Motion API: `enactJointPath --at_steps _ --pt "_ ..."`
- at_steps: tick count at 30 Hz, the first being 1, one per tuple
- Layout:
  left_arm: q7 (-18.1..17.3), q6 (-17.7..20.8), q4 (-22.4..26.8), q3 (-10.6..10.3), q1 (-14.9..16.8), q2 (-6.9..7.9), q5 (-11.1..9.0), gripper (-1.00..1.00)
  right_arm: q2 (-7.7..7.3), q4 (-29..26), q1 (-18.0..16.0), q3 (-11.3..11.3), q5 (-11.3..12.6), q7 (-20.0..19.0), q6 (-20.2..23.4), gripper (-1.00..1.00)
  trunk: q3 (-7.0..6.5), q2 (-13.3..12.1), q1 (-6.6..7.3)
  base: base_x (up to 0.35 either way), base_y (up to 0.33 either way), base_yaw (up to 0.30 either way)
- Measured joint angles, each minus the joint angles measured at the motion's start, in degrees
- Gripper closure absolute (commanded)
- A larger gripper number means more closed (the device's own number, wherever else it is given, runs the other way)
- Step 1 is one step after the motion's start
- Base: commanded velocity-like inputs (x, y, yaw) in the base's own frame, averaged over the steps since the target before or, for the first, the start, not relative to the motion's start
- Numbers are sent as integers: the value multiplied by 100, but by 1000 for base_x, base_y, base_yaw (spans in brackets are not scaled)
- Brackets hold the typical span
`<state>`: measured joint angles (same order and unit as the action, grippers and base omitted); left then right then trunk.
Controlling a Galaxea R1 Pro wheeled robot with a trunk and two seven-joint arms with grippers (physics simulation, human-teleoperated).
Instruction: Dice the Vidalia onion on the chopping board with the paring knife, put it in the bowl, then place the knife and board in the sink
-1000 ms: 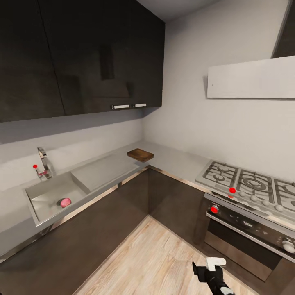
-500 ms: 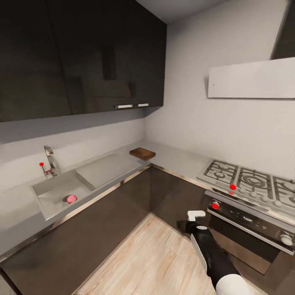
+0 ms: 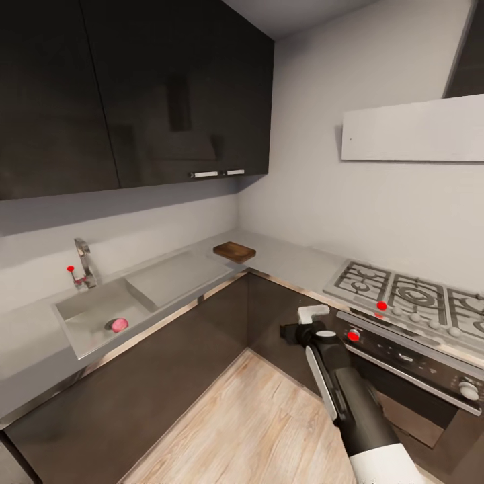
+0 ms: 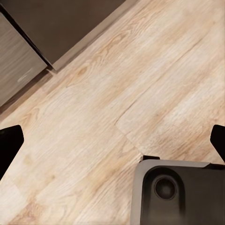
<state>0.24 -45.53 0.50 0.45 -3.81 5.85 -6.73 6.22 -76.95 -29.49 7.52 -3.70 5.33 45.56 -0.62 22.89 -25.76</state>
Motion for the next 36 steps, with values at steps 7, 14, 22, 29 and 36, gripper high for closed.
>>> enactJointPath --at_steps 7,14,22,29,36 --pt "-7 1 -2 0 -2 -4 0 -100 10 -275 -371 5 -14 19 500 -100 0 0 0 0 0 0" --pt "-8 2 -2 0 -2 -5 1 -100 10 -326 -1045 6 -16 231 901 -100 0 0 0 0 0 0" --pt "-8 1 -2 0 -2 -5 0 -100 67 -309 -1673 7 -6 451 1026 -100 -1 0 0 0 0 0" --pt "-8 2 -4 -1 -1 -5 0 -100 158 222 -2708 7 -2 765 1039 -100 -1 -1 0 0 0 0" --pt "-8 1 -4 0 0 -5 0 -100 228 2317 -4518 2 2 850 1004 -100 -1 -1 -1 0 0 0"
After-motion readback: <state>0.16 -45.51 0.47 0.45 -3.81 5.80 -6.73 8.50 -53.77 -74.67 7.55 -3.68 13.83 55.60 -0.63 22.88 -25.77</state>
